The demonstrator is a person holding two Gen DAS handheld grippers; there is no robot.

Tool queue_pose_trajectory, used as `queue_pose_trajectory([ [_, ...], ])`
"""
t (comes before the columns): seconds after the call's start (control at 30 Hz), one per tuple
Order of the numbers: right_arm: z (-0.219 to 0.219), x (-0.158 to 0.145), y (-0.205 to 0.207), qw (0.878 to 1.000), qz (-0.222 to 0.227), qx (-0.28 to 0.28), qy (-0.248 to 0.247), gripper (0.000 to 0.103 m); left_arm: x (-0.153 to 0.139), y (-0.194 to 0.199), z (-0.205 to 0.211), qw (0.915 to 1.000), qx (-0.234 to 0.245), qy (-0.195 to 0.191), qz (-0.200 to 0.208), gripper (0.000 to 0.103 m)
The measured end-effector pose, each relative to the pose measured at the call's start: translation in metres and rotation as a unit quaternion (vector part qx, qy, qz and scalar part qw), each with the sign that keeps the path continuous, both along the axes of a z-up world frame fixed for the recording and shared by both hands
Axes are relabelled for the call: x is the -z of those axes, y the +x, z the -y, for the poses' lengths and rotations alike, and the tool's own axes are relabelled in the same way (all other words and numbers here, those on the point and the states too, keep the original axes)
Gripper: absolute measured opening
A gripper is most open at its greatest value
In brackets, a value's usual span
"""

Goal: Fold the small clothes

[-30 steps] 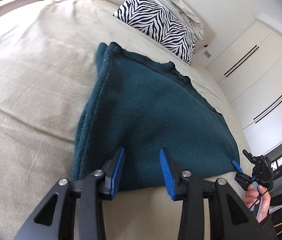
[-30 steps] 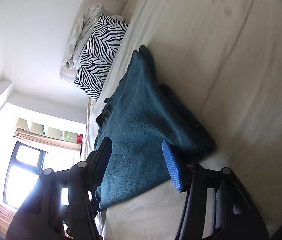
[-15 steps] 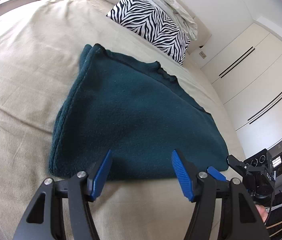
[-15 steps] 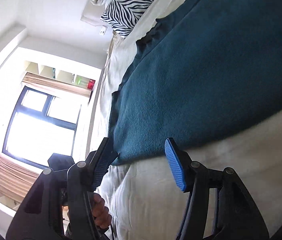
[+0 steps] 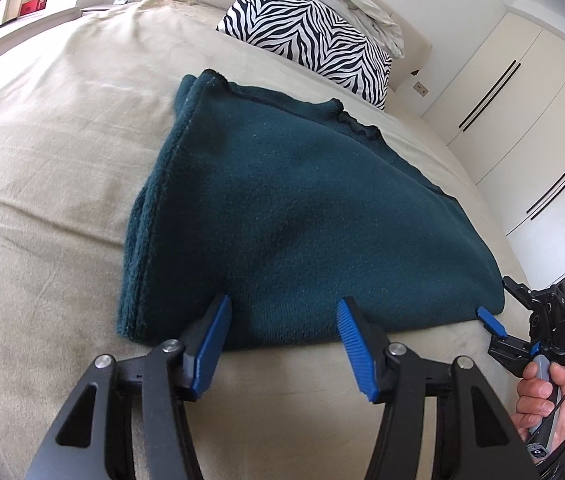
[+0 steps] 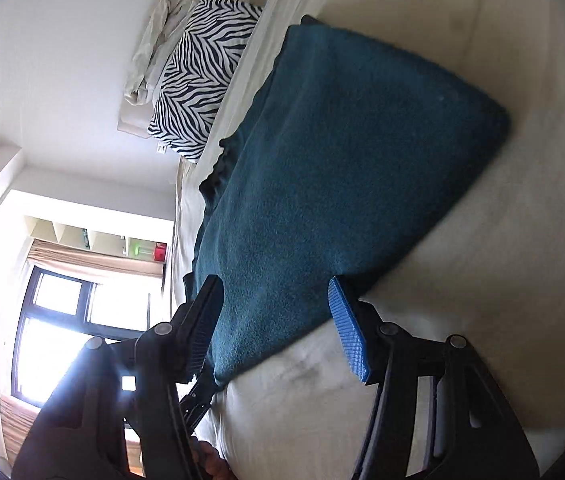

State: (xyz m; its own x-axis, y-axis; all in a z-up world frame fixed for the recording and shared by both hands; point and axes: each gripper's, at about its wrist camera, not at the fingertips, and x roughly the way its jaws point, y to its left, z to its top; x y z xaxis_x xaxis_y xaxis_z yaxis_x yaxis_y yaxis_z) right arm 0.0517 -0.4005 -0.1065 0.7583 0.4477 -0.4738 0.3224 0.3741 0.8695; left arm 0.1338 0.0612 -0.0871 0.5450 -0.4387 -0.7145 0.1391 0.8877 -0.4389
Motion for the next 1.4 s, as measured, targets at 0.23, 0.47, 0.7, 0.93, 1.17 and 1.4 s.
queue_pose_trajectory([
  [0.23, 0.042, -0.018, -0.062, 0.997, 0.004, 0.071, -0.016, 0.056, 0.001, -0.002, 0.005, 0.9998, 0.002, 0.017, 0.006, 0.058],
  [0.47, 0.021, -0.049, -0.086, 0.997, 0.014, 0.033, -0.061, 0.060, 0.001, -0.002, 0.007, 0.9997, 0.004, 0.023, 0.010, 0.058],
  [0.7, -0.039, -0.101, -0.083, 0.978, 0.028, -0.045, -0.201, 0.072, 0.002, -0.007, 0.000, 0.9998, 0.000, 0.000, 0.022, 0.059],
  [0.93, -0.099, -0.123, -0.068, 0.945, 0.059, -0.137, -0.292, 0.073, -0.007, -0.016, -0.038, 0.9941, -0.025, -0.105, 0.009, 0.068],
  [1.17, -0.107, -0.112, -0.035, 0.951, 0.067, -0.175, -0.245, 0.073, -0.046, 0.014, -0.076, 0.9921, -0.039, -0.119, 0.011, 0.072],
  [1.4, -0.100, -0.103, 0.031, 0.964, 0.077, -0.194, -0.163, 0.073, -0.015, 0.064, -0.090, 0.9854, -0.033, -0.147, -0.079, 0.072],
])
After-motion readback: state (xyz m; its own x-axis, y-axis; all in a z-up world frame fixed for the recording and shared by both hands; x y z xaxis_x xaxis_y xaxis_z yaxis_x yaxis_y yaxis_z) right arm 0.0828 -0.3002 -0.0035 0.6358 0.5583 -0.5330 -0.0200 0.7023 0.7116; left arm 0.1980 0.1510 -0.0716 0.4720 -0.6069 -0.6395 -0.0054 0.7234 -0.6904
